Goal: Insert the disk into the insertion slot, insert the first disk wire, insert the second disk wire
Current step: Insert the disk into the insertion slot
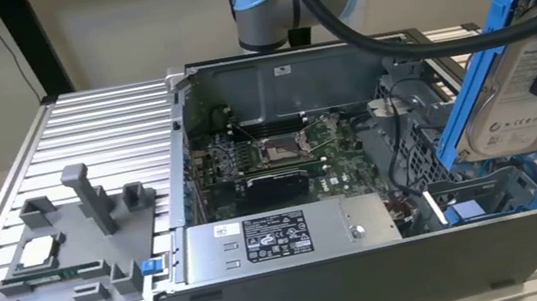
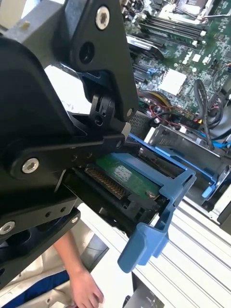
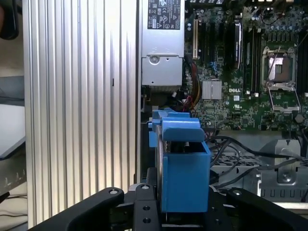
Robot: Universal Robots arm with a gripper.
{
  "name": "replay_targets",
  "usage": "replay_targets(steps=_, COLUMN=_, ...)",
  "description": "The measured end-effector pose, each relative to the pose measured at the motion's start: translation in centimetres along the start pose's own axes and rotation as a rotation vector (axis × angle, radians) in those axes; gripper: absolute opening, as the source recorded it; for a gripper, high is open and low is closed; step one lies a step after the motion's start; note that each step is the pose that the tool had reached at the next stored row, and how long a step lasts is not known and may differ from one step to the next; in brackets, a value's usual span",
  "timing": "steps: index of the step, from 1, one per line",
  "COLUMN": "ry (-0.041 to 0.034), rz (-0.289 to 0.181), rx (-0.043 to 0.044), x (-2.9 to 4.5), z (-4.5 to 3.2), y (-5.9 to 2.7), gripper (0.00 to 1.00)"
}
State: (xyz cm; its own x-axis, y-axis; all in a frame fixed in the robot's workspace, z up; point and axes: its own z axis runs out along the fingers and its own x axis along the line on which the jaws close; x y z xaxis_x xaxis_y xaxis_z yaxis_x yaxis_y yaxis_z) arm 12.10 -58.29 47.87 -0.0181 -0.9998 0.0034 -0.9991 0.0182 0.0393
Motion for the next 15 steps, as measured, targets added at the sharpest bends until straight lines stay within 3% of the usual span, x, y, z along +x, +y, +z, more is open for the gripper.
replay_targets(steps=15, ry=0.0, rz=0.0, rx=0.0, x=0.0, z=0.42, y=-0.17, gripper=0.0)
